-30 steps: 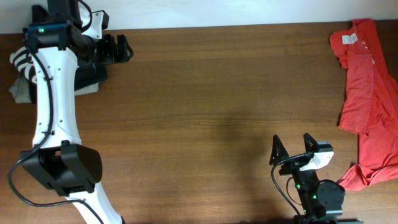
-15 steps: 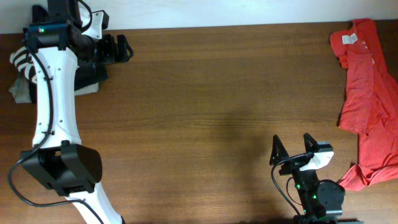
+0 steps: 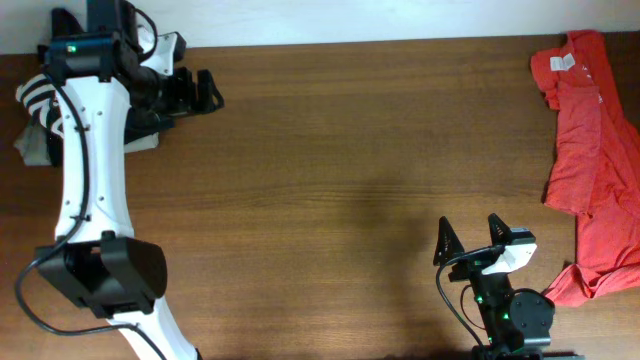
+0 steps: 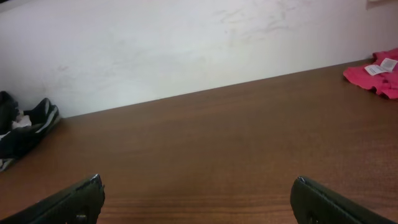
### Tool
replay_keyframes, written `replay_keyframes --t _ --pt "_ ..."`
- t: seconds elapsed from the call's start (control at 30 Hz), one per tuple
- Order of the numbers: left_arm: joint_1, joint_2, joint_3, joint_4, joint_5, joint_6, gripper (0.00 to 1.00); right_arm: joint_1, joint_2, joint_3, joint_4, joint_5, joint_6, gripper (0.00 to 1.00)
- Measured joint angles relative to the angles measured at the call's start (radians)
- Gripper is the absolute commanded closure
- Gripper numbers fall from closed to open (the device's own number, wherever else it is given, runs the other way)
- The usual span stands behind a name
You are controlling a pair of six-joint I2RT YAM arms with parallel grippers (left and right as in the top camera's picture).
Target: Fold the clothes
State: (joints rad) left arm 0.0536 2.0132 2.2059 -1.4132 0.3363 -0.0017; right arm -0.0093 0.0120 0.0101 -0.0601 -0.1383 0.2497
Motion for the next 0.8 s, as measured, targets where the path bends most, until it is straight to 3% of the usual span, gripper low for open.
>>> replay_keyframes --t 0.1,0.17,0.27,0.4,0.5,0.63,0.8 --pt "-0.058 -0.129 -0.095 0.105 -0.039 -0.021 0.01 0.0 0.0 0.0 0.0 0.0 0.001 0.01" --pt "-0.079 -0.261 -0.264 0.243 -0.068 -0.026 0.01 0.0 0.0 0.0 0.0 0.003 0.0 0.01" --pt "-0.102 -0.537 -0.648 0.458 -0.102 -0.037 0.01 0.0 0.0 0.0 0.0 0.007 0.0 0.01" --pt "-0.103 -0.981 -1.283 0.875 -0.118 -0.052 0.01 0.0 -0.001 0.0 0.0 0.01 0.001 0.01" --pt "-0.102 -1.395 -1.652 0.995 -0.124 -0.053 0.01 0.0 -0.001 0.0 -0.001 0.011 0.001 0.01" --pt "-0.105 -1.741 -1.776 1.032 -0.138 -0.071 0.01 0.0 -0.001 0.0 -0.001 0.011 0.0 0.01" --pt "-0.098 -1.873 -1.951 1.265 -0.238 -0.143 0.01 0.0 -0.001 0.0 0.0 0.011 0.0 0.01"
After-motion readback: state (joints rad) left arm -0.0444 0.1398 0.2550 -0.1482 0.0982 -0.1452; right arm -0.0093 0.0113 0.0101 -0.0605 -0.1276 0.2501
